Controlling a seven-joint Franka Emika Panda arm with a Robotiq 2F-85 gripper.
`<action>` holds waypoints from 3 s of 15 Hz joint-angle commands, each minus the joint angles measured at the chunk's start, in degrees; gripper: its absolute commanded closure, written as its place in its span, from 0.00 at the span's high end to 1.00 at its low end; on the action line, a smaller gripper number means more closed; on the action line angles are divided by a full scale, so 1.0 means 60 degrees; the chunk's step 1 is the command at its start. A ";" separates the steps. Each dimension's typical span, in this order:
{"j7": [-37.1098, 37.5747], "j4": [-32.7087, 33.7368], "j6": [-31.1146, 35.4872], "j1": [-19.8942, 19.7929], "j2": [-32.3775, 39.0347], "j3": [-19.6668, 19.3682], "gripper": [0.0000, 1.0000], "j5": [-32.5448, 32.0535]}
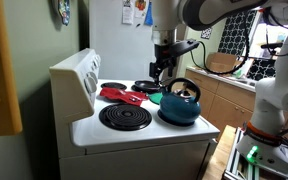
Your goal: Remove the green mat from the pan, then put the kettle on the green mat
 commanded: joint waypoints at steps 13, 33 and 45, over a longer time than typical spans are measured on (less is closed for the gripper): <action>-0.0002 -0.1455 -0.1517 -0.0185 -0.1967 0.0763 1.00 -0.0157; -0.0913 -0.2917 0.0292 -0.0417 -0.3398 0.0836 1.00 0.0316; -0.1290 -0.4013 0.1547 -0.0686 -0.3951 0.0640 1.00 -0.0473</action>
